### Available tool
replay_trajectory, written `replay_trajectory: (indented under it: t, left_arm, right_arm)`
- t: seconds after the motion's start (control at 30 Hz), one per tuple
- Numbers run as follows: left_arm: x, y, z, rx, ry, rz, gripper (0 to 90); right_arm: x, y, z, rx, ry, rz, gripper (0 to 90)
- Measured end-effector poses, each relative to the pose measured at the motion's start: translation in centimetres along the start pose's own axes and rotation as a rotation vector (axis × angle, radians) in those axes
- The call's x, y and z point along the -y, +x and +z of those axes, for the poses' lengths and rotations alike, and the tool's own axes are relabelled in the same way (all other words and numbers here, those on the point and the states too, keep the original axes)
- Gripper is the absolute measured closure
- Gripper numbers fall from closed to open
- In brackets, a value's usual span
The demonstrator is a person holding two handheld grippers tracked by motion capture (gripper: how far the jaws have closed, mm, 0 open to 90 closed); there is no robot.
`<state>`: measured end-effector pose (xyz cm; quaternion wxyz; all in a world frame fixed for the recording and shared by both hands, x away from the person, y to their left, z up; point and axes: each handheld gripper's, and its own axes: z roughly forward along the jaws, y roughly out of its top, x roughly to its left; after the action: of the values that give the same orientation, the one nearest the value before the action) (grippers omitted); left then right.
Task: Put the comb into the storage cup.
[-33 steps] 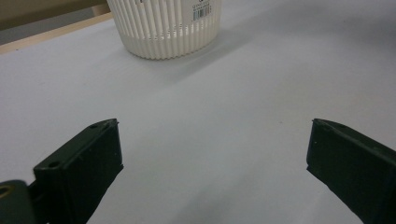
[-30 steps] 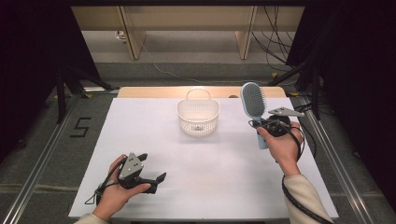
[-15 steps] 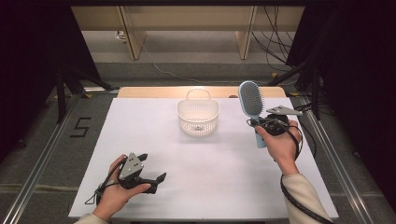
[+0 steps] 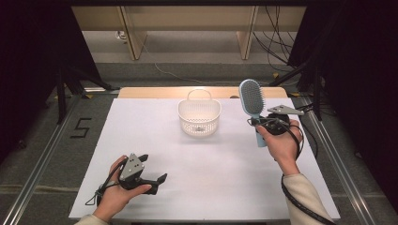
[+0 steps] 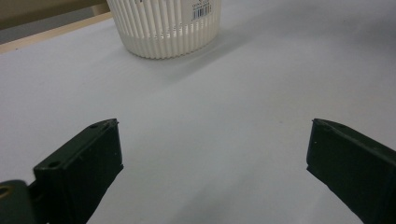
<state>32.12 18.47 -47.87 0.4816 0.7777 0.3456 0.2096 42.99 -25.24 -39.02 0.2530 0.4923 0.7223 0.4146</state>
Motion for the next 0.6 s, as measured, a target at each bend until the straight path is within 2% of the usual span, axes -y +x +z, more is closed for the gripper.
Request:
replay_trajectory:
  t: [0.6]
  left_arm:
    - [0.00, 0.00, 0.00, 0.000, 0.001, 0.001, 2.8]
  right_arm:
    - [-0.53, 0.26, 0.03, -0.003, -0.021, 0.001, 70.6]
